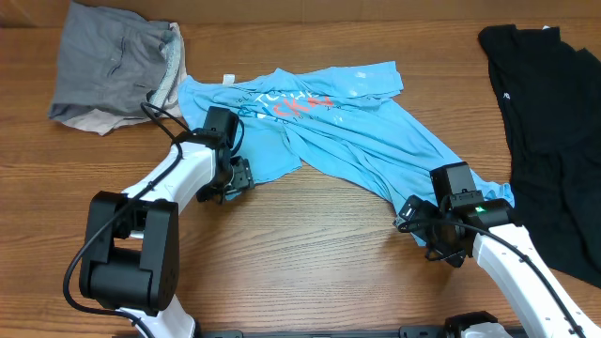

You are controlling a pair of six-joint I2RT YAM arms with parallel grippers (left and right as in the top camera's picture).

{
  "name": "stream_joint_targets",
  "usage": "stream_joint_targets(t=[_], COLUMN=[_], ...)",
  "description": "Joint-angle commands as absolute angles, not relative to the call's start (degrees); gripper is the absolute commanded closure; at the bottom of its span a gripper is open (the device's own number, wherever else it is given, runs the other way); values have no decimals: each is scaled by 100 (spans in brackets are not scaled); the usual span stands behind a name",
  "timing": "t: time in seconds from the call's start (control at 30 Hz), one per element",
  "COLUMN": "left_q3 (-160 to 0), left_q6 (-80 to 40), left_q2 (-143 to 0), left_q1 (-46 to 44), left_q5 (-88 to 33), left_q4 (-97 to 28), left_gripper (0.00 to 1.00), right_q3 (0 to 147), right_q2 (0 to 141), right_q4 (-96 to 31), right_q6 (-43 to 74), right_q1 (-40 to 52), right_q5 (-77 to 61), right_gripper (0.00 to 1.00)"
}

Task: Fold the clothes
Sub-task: 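Grasp the T-shirt hem corners with left and right grippers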

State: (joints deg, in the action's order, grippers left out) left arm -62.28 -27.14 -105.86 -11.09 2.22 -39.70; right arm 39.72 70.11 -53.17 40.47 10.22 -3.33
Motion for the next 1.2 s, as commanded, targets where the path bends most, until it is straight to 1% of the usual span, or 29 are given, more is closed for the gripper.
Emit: stream_joint_targets(t=[0.0,0.1,0.17,0.2,0.23,0.3,0.43,0.57,0.77,0.93,1.0,1.07,1.17], left_q3=[-6020,-6020,-6020,-6020,-6020,-6027,-6359,-6919,-7321,-7328,-7328,-7328,-7328], left_q6=[-2897,-2899,-2897,-2897,-2897,-2893,-2615,-2351,-2097,-2073,-2071,-2029,-1973], left_q2=[-10838,-10967,-11041,-11076,-11093,-11085,-10871,-10383,-9690,-9312,-9297,-9297,-9297], left_q1=[-1094,-1094,-1094,-1094,-1094,-1094,-1072,-1072,-1074,-1072,-1072,-1072,-1072], left_q5=[-8,-5,-5,-3,-1,23,56,62,91,458,510,513,513], left_q4=[-3820,-3826,-3826,-3826,-3826,-3822,-4101,-4563,-4737,-4825,-4886,-4950,-4967], left_gripper=[38,55,74,86,95,96,96,96,96,96,96,96,96], right_q3=[3935,3935,3935,3935,3935,3935,3938,3938,3898,3605,3446,3330,3306], right_q2=[7011,7011,7011,7011,7011,7011,7002,7000,7000,7011,7017,7032,7067], right_q4=[-5319,-5345,-5343,-5343,-5343,-5356,-5489,-5662,-5570,-5146,-4921,-4674,-4438], right_q6=[4056,4053,4053,4053,4053,4056,4086,4270,4381,4521,4525,4525,4552], right_q1=[1022,1022,1022,1022,1022,1022,1022,1022,1022,1028,1028,1028,1028], right_q5=[-242,-239,-239,-239,-239,-242,-309,-292,-139,-266,-340,-482,-336], right_gripper=[0,0,0,0,0,2,8,10,12,25,28,29,28])
